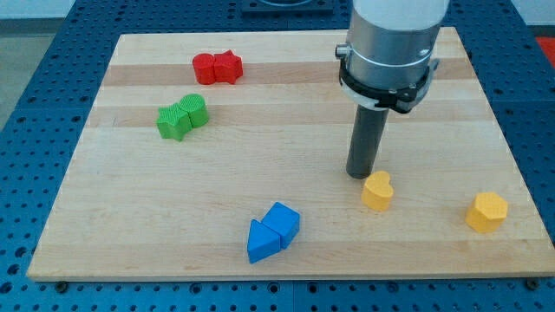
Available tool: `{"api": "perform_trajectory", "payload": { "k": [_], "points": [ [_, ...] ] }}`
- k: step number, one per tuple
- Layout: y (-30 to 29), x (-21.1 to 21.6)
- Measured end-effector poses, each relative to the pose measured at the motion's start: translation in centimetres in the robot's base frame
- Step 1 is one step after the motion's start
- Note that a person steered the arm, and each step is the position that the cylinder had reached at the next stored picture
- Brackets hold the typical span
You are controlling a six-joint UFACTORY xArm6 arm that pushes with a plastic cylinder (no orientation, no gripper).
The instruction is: Push the yellow hexagon into the yellow heart
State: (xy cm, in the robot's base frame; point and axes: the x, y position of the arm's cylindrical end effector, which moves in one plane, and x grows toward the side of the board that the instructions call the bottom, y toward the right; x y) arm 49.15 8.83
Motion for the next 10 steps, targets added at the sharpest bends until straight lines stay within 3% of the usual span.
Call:
{"api": "perform_trajectory", "payload": {
  "k": [2,4,6,8,10],
  "points": [
    [2.0,-0.5],
    [6.0,-9.5],
    [15.9,-15.4],
    [25.7,-15.9],
    [25.7,-13.4]
  ]
}}
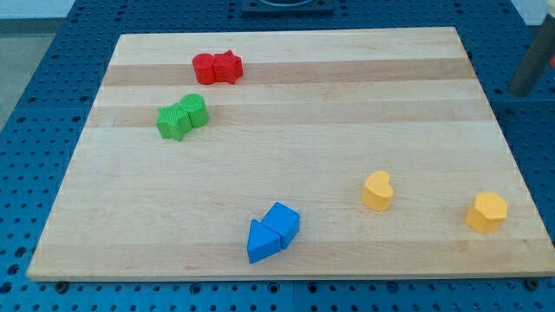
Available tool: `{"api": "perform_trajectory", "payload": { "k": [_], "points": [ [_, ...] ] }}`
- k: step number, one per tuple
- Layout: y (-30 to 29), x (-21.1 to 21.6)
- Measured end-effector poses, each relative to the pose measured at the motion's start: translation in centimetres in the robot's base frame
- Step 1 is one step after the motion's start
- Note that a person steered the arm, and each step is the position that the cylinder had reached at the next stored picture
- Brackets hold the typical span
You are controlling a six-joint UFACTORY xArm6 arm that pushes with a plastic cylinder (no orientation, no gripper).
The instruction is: Push the yellow hexagon into the yellow heart
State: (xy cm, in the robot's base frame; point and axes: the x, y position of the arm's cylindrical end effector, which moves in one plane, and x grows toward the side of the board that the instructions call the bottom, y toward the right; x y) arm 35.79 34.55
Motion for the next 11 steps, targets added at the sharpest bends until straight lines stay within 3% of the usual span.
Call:
{"api": "perform_trajectory", "payload": {
  "k": [1,2,4,7,11],
  "points": [
    [-0.4,0.1],
    [-5.0,6.1],
    [-8.8,20.2],
    [-9.0,22.0],
    [-15.7,22.4]
  ]
}}
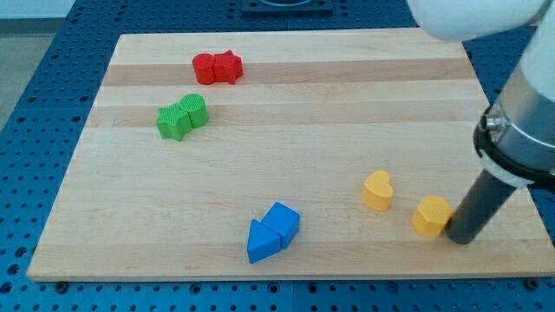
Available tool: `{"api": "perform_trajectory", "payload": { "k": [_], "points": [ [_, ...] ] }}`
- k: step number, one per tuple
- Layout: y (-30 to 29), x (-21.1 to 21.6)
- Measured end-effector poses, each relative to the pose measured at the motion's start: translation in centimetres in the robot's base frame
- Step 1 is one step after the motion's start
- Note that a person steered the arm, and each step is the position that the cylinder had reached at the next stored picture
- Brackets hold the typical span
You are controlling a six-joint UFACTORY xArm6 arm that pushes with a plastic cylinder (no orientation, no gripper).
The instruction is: Push the yellow hexagon into the yellow heart
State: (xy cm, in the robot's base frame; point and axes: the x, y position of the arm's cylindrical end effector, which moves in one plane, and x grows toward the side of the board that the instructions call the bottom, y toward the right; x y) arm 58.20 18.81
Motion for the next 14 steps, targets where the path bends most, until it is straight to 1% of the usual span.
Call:
{"api": "perform_trajectory", "payload": {
  "k": [5,6,7,8,9,10,14],
  "points": [
    [-7.8,0.1],
    [-8.1,1.7],
    [-5.6,2.9],
    [-1.8,2.9],
    [-0.3,2.5],
    [-0.3,0.1],
    [-3.6,-3.8]
  ]
}}
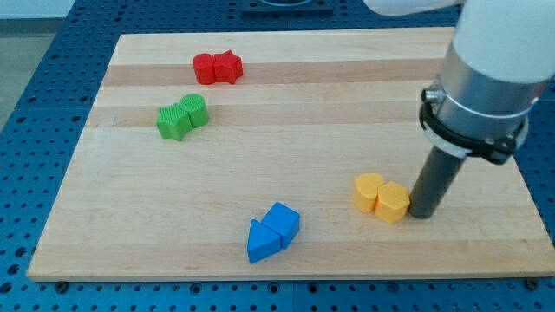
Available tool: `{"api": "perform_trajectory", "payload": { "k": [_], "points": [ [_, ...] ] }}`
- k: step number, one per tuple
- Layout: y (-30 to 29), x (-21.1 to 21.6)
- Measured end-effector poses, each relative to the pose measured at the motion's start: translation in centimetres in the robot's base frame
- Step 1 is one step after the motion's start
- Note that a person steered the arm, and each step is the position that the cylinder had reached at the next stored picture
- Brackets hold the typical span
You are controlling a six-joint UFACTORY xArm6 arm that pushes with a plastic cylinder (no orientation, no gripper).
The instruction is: Push the yellow hexagon into the yellow heart
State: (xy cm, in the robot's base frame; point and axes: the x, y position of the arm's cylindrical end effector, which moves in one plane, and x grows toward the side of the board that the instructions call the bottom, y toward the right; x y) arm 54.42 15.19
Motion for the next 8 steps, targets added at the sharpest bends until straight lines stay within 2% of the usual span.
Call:
{"api": "perform_trajectory", "payload": {
  "k": [2,4,6,8],
  "points": [
    [-2.6,-2.7],
    [-4.6,-3.2],
    [1.3,-3.8],
    [2.1,-2.8]
  ]
}}
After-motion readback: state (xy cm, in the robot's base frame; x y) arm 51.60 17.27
